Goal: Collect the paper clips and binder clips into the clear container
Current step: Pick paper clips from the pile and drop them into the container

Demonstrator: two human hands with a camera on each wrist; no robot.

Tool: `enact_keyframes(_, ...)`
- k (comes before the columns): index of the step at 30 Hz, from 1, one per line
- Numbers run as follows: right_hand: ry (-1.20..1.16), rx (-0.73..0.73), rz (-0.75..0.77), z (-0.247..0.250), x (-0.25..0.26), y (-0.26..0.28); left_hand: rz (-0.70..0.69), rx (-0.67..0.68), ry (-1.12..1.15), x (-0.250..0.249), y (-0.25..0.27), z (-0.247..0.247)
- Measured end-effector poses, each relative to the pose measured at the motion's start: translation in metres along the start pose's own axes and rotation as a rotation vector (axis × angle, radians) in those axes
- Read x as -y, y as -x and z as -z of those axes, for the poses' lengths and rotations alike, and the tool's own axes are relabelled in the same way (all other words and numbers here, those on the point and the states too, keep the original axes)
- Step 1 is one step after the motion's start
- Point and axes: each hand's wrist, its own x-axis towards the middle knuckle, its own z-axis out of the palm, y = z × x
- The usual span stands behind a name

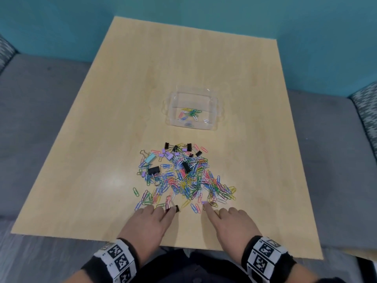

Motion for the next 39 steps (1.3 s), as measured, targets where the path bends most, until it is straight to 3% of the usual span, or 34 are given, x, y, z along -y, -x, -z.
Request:
enact_keyframes(9, 0.022, 0.091, 0.051, 0.018, -0.018, 0.017, -0.094, -0.003, -0.055, 0.023, 0.028, -0.006)
enact_keyframes(16, 0.001, 0.088, 0.099, -0.003, -0.013, 0.016, -0.136, -0.052, -0.011, 0.008, 0.031, -0.018)
enact_keyframes(18, 0.027, 0.031, 0.104, -0.005, -0.013, 0.015, -0.089, -0.044, 0.040, 0.001, 0.027, -0.018)
enact_keyframes(22, -0.149, -0.221, 0.011, -0.010, -0.001, 0.004, 0.175, 0.032, 0.270, -0.016, 0.009, -0.010)
enact_keyframes(26, -0.430, -0.191, -0.245, 0.003, 0.009, -0.016, 0.321, 0.095, 0.319, -0.028, -0.014, -0.001)
enact_keyframes(28, -0.469, -0.191, -0.279, 0.005, 0.011, -0.027, 0.371, 0.127, 0.344, -0.028, -0.021, 0.001)
enact_keyframes(32, -0.476, -0.203, -0.235, 0.005, 0.011, -0.040, 0.414, 0.059, 0.543, -0.022, -0.022, 0.005)
enact_keyframes(39, -0.438, -0.203, -0.107, 0.003, 0.010, -0.041, 0.529, -0.184, 0.859, 0.019, -0.009, 0.013)
